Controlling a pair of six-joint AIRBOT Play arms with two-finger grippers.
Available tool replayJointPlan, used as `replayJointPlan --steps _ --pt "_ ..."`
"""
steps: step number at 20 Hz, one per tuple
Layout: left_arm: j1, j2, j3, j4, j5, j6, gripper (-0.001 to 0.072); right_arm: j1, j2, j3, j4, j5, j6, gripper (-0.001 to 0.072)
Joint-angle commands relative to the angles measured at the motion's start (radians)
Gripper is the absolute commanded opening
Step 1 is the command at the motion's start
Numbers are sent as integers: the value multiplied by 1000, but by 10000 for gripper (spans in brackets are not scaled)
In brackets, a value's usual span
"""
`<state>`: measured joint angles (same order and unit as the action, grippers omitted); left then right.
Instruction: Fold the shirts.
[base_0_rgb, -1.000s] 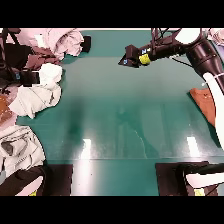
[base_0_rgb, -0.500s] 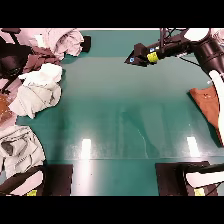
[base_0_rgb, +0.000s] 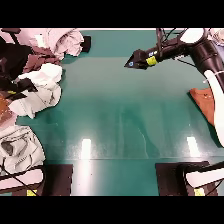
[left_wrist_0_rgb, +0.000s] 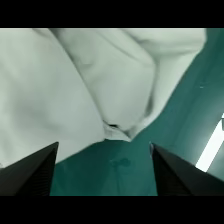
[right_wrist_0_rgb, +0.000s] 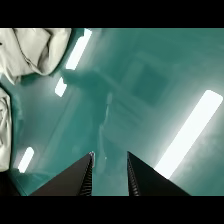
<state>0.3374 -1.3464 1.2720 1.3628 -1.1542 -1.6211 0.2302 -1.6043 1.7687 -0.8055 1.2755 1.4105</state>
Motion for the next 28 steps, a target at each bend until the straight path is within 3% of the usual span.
replayJointPlan --steps 1,4,8,10,16,17,18,19,23,26,28 --pt "6 -59 -3 84 39 -41 678 13 -50 0 2 55 -26 264" --pt "6 -60 -3 126 119 -140 678 25 -76 1 0 77 -42 264" --pt "6 -60 -3 163 152 -144 670 24 -77 0 1 74 -51 264" --pt "1 -67 -4 153 215 -143 474 24 -76 1 1 75 -51 264" --pt "-77 -183 -4 155 258 -159 453 24 -76 1 2 103 -51 264" --pt "-89 -189 -4 161 263 -159 233 24 -75 1 2 106 -51 264" --pt "-98 -188 -3 161 264 -159 62 24 -73 1 1 106 -51 264" --pt "-102 -186 3 159 253 -159 23 24 -69 1 1 105 -51 264" --pt "-112 -142 78 164 42 -122 22 18 -46 2 0 101 -51 263" --pt "-172 83 79 148 -22 -105 22 -10 -16 2 -10 40 -51 263" --pt "-259 277 79 89 23 -114 21 -58 12 2 -8 -21 -51 262"
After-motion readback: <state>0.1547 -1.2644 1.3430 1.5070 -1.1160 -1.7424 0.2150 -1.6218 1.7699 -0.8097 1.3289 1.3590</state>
